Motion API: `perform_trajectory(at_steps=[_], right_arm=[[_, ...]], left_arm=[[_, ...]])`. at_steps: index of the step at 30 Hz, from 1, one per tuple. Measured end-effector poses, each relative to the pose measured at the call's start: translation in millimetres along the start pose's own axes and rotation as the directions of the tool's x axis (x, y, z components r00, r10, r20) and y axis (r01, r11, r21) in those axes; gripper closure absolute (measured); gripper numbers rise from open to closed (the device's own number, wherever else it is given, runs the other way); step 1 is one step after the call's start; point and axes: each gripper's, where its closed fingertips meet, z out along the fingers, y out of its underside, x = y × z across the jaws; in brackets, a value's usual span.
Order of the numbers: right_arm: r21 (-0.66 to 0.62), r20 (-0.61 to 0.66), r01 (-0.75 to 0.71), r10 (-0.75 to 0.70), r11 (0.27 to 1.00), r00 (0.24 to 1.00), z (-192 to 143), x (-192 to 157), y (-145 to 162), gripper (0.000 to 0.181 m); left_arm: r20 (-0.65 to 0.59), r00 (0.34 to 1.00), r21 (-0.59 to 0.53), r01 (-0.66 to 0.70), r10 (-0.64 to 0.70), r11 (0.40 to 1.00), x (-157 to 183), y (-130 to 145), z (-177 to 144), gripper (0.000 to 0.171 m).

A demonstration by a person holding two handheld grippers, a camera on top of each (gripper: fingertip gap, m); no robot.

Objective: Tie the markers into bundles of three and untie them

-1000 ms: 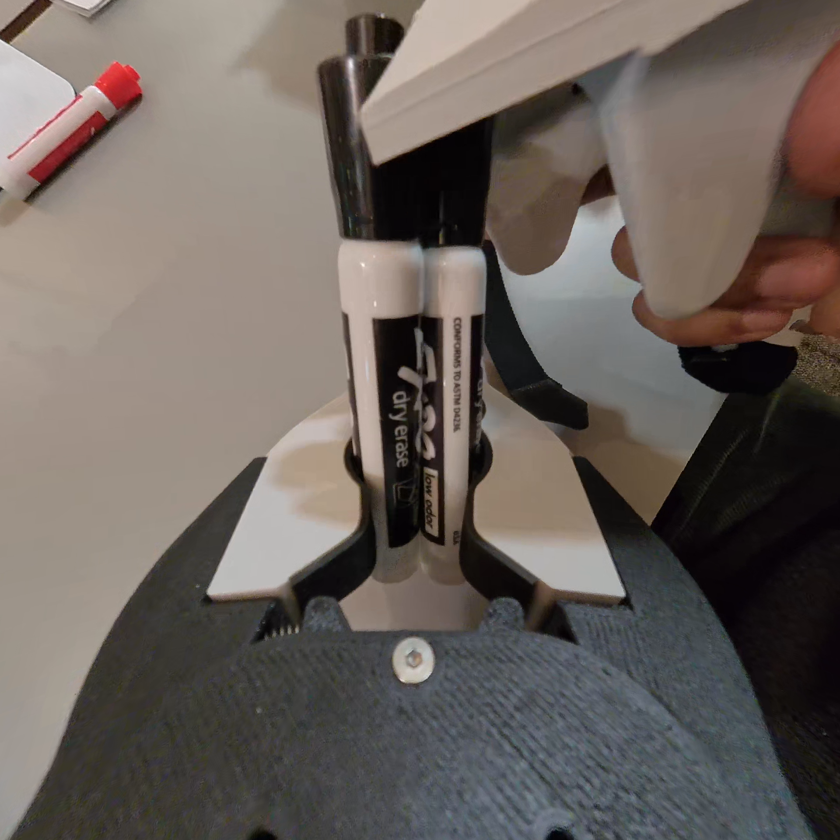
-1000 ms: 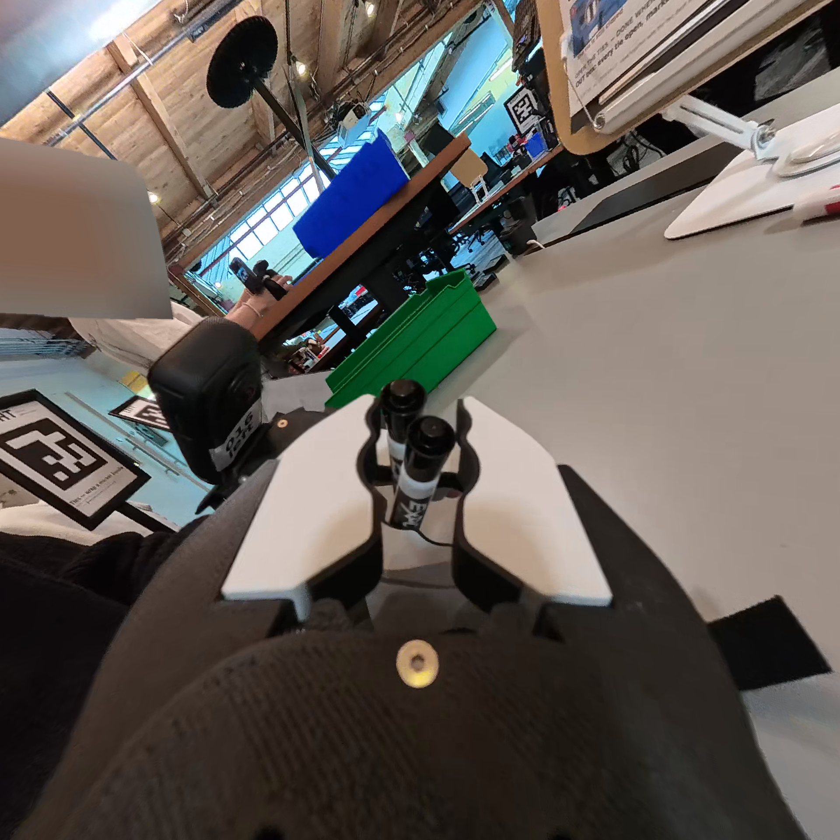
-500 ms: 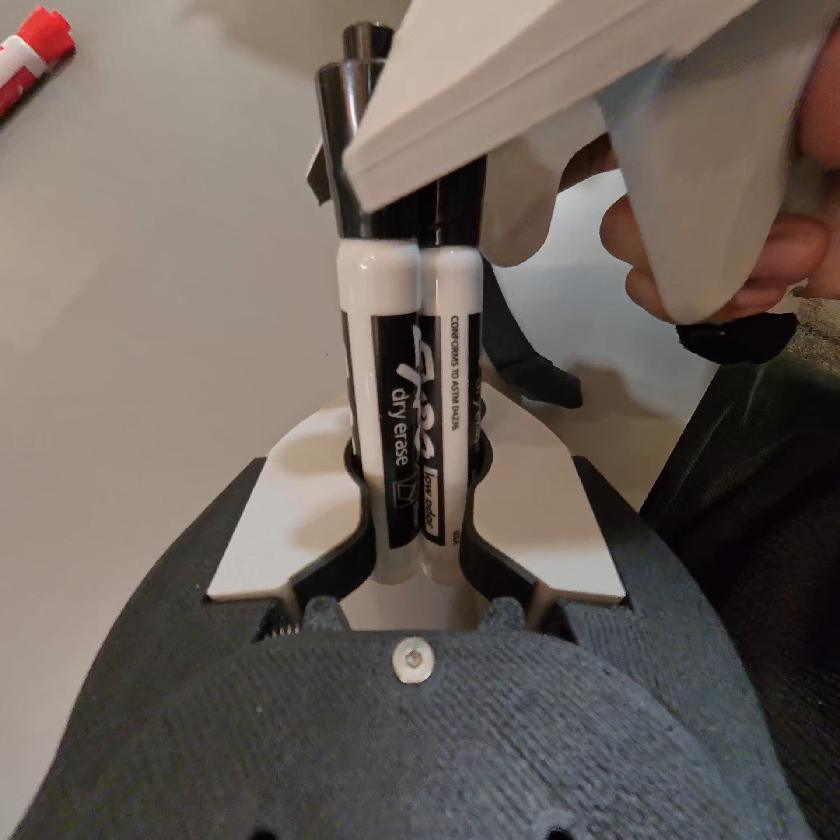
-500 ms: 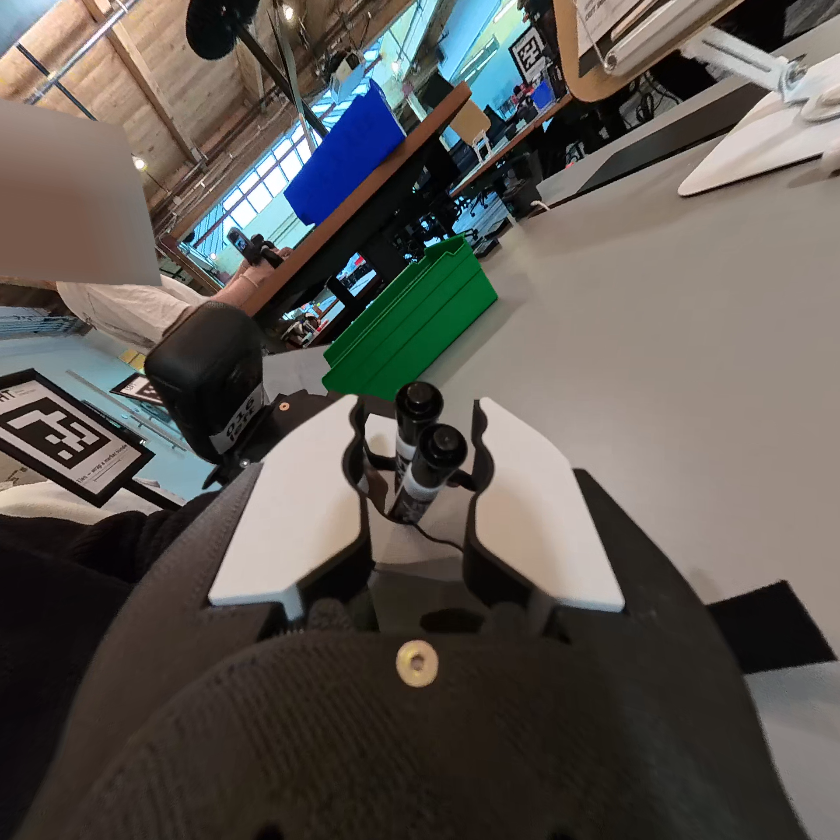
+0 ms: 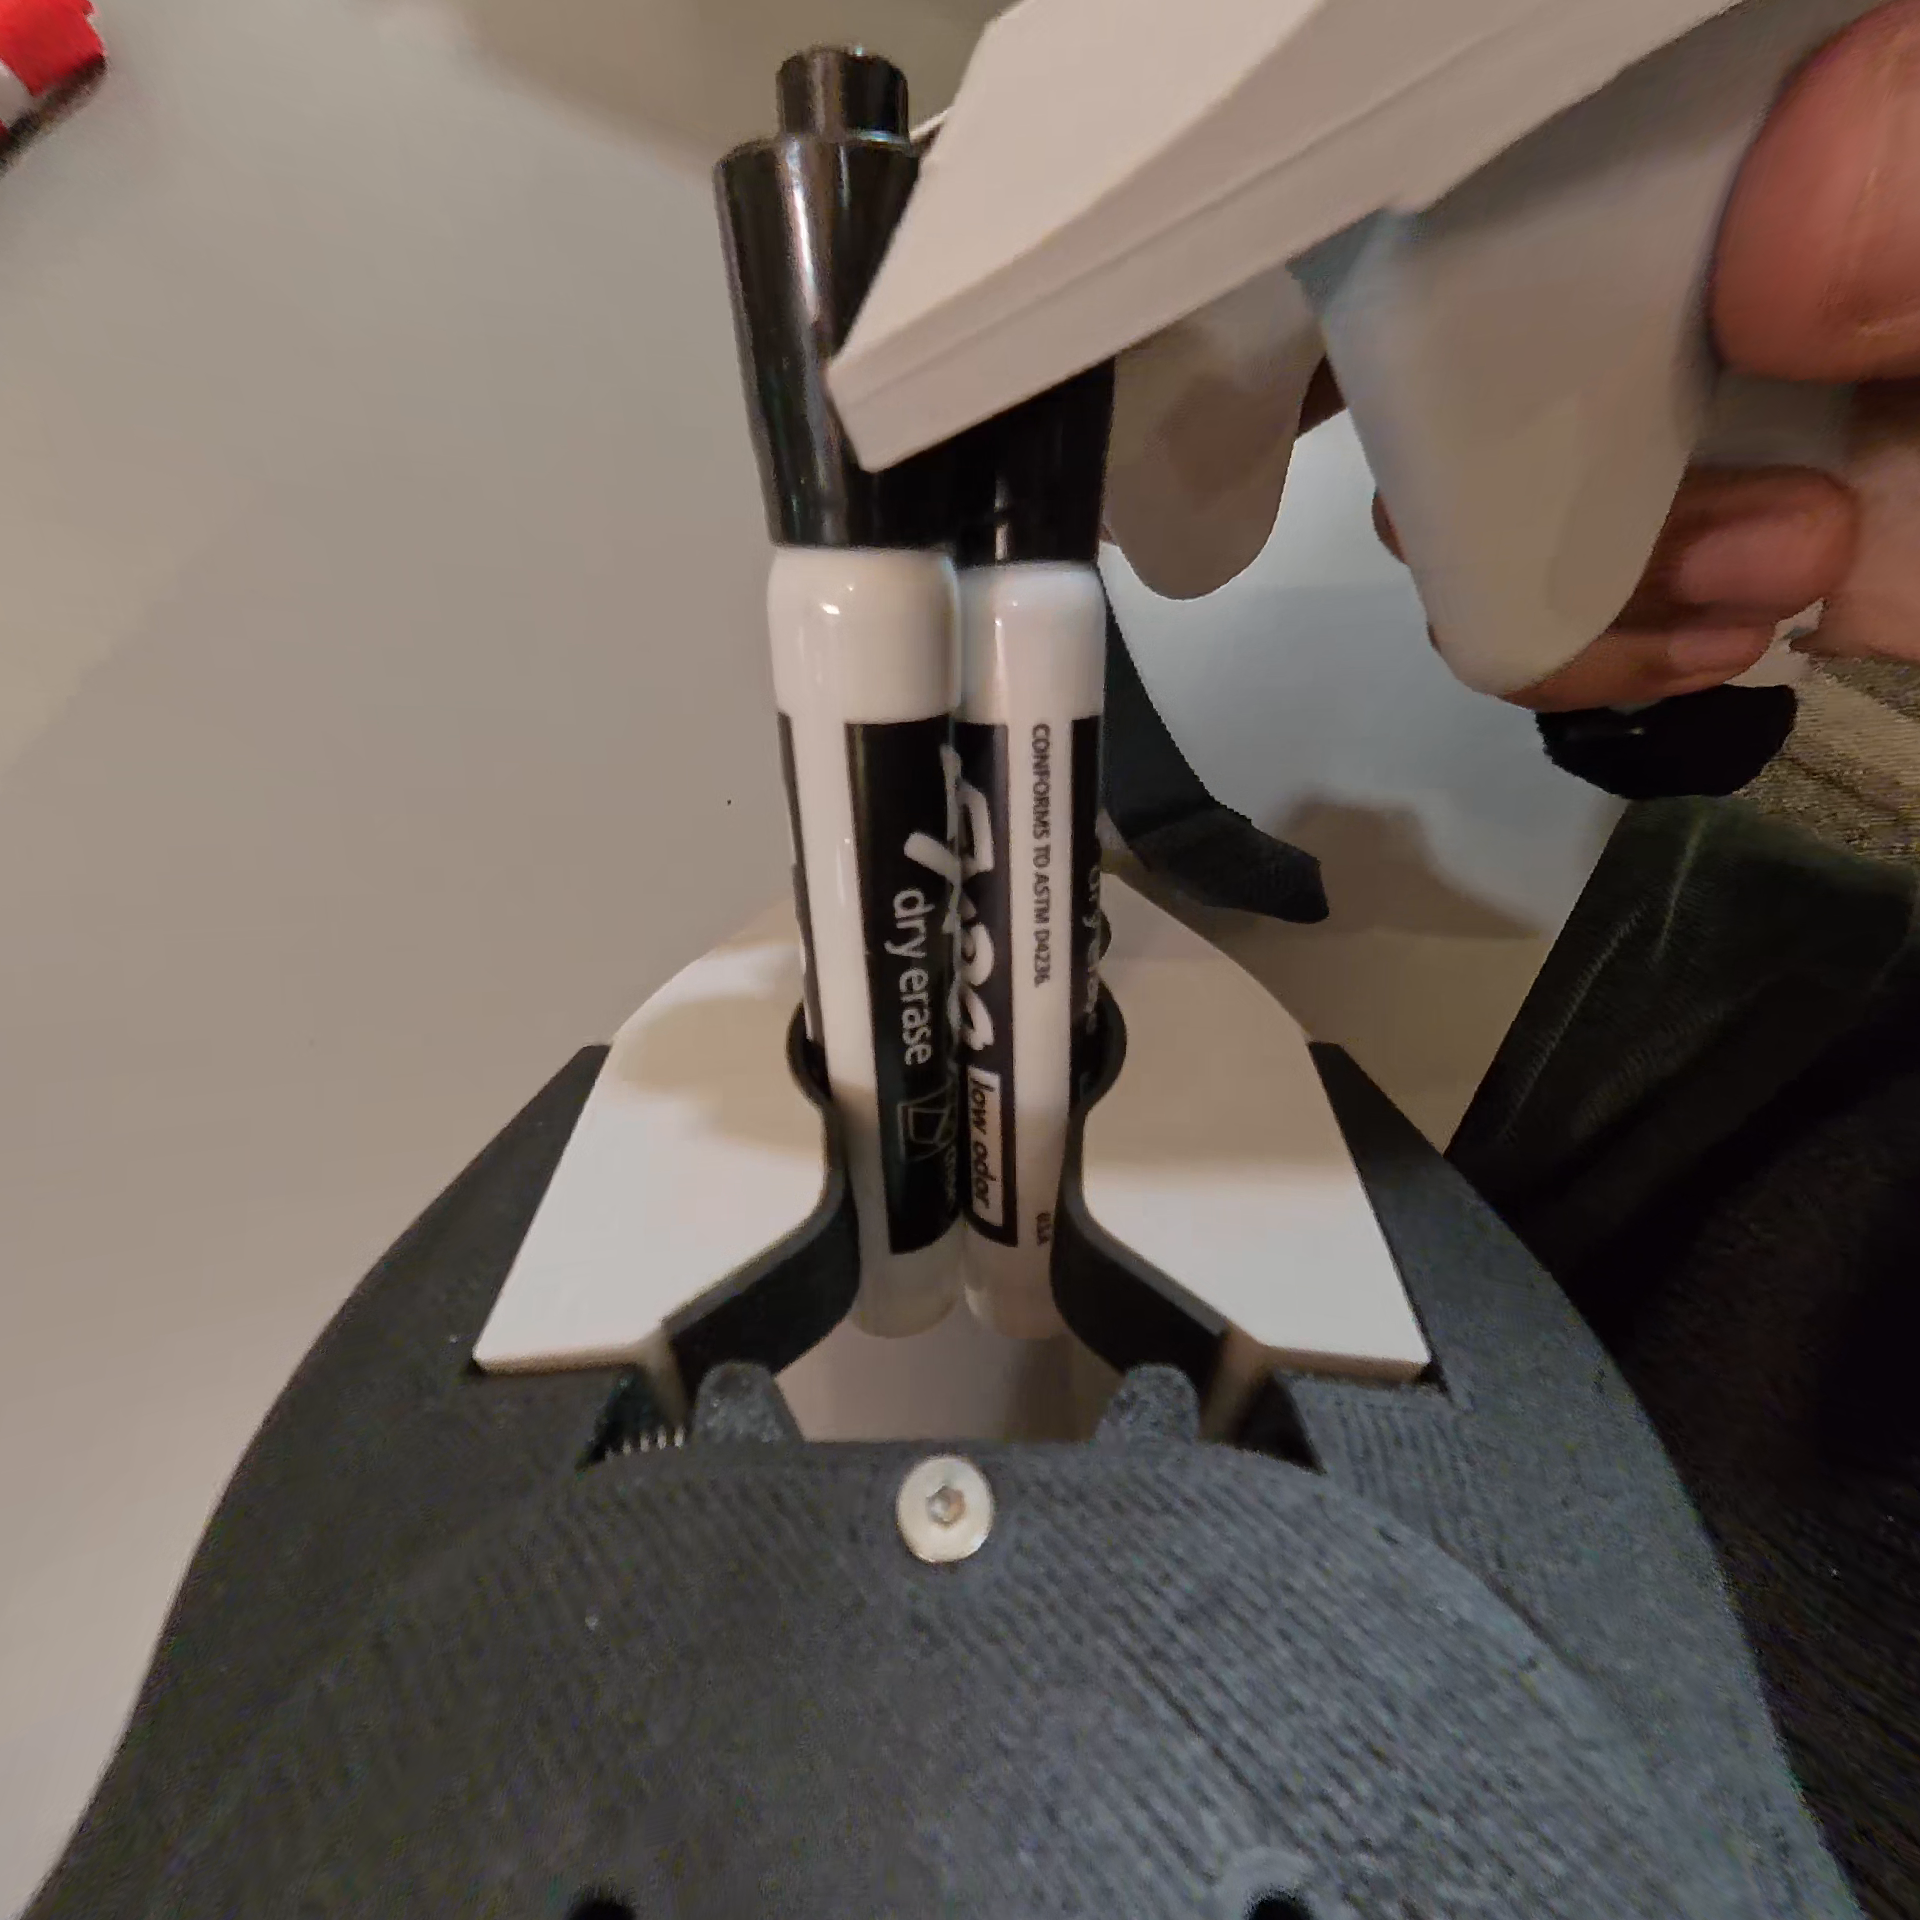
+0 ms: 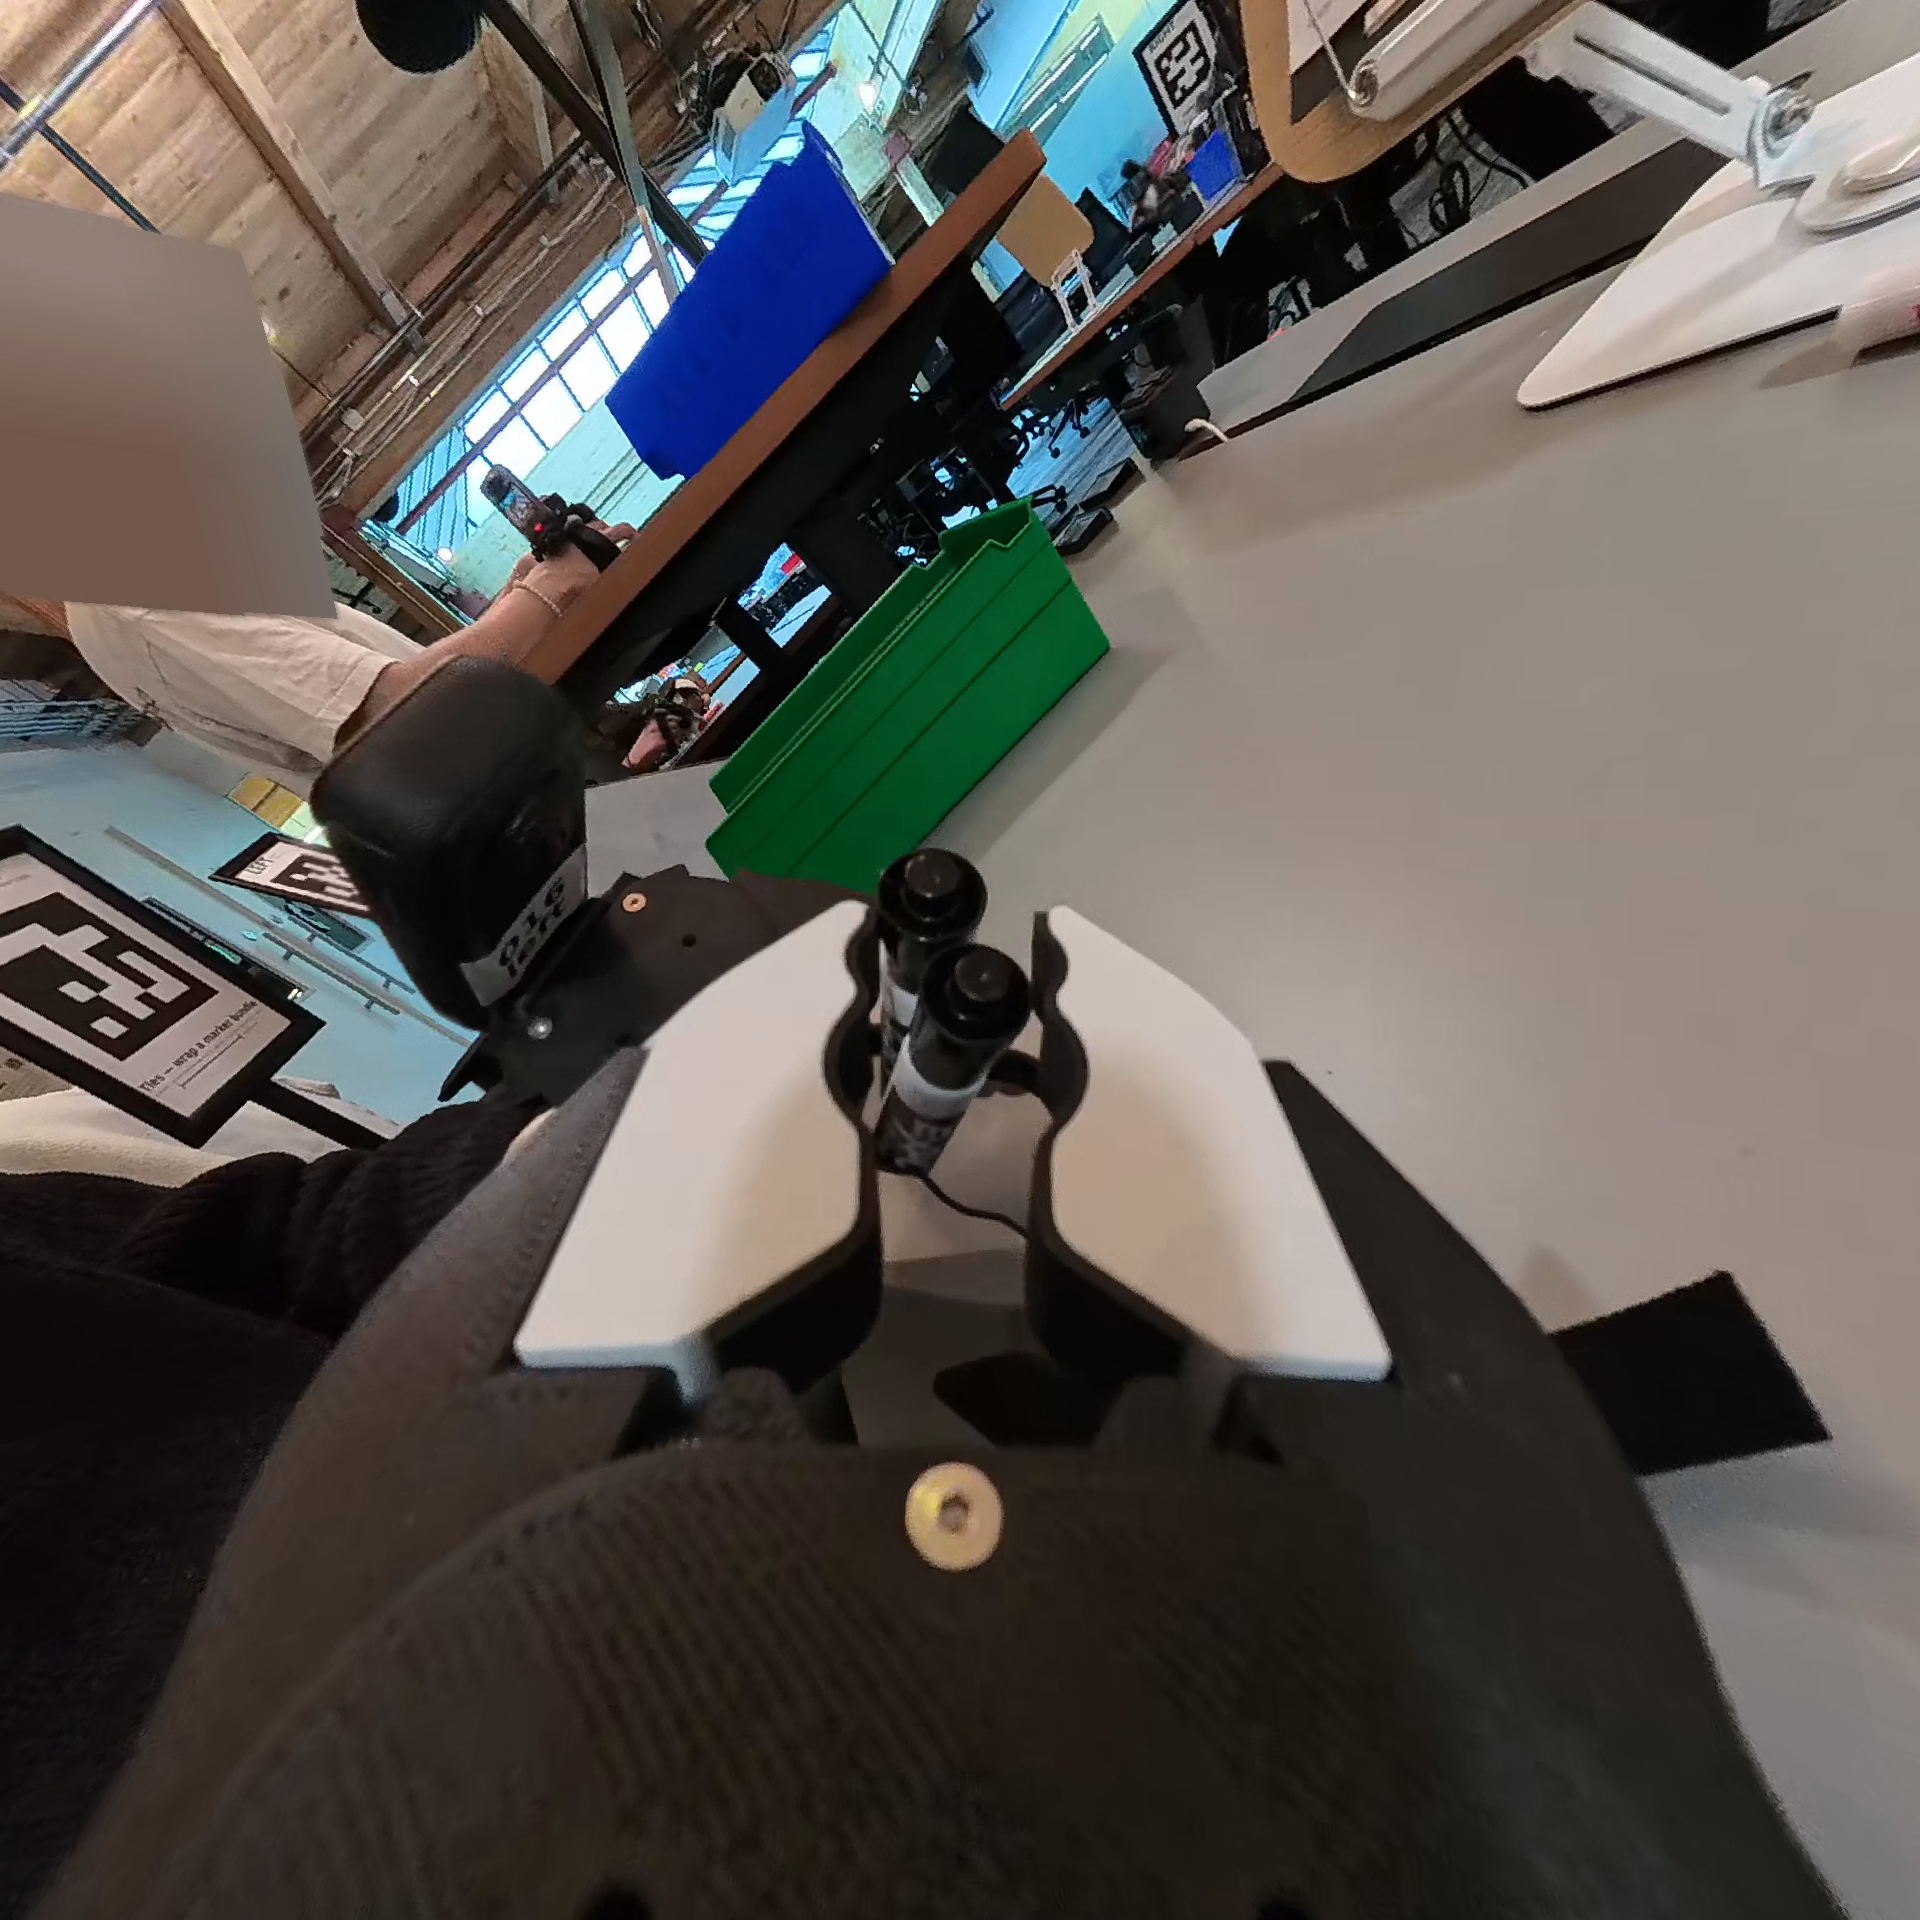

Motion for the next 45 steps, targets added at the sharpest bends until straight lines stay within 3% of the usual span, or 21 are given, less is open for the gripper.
perform_trajectory(at_steps=[4, 11, 16, 20, 24, 34, 41, 45], right_arm=[[-0.004, 0.001, -0.012, 0.012, 1.0, 1.0, 0.2, 0.8, 1.0, 0.151], [-0.016, -0.006, -0.02, 0.02, 1.0, 1.0, 0.4, 1.6, 3.3, 0.14], [-0.032, -0.002, -0.033, 0.033, 0.999, 0.999, 0.4, 2.0, 6.1, 0.141], [-0.067, -0.018, -0.019, 0.018, 0.998, 1.0, 2.5, 2.8, 12.1, 0.145], [-0.084, -0.017, -0.01, 0.008, 0.996, 1.0, 3.2, 2.2, 15.0, 0.162], [-0.102, -0.014, -0.039, 0.038, 0.994, 0.999, 2.8, 3.1, 18.4, 0.163], [-0.095, -0.022, -0.052, 0.05, 0.994, 0.999, 3.9, 5.6, 18.6, 0.139], [-0.099, -0.029, -0.045, 0.043, 0.994, 0.999, 5.8, 4.7, 20.5, 0.142]], left_arm=[[-0.05, 0.998, 0.014, 0.045, -0.044, 0.999, 3.5, -1.8, -0.2, 0.126], [0.028, 0.999, 0.026, -0.016, 0.015, 1.0, -8.0, -2.1, -2.7, 0.126], [-0.013, 0.999, 0.03, 0.035, -0.035, 0.999, -7.2, -0.8, -1.8, 0.126], [-0.034, 0.997, 0.026, 0.069, -0.068, 0.997, -7.6, 1.1, -0.6, 0.126], [-0.044, 0.996, 0.025, 0.081, -0.08, 0.996, -6.9, 1.5, -0.1, 0.126], [-0.046, 0.995, 0.0, 0.083, -0.083, 0.997, -6.2, 5.7, 2.5, 0.126], [-0.043, 0.998, -0.014, 0.054, -0.055, 0.998, -1.4, 6.7, 3.9, 0.126], [-0.05, 0.998, -0.018, 0.042, -0.043, 0.999, 4.5, 5.8, 4.6, 0.126]])
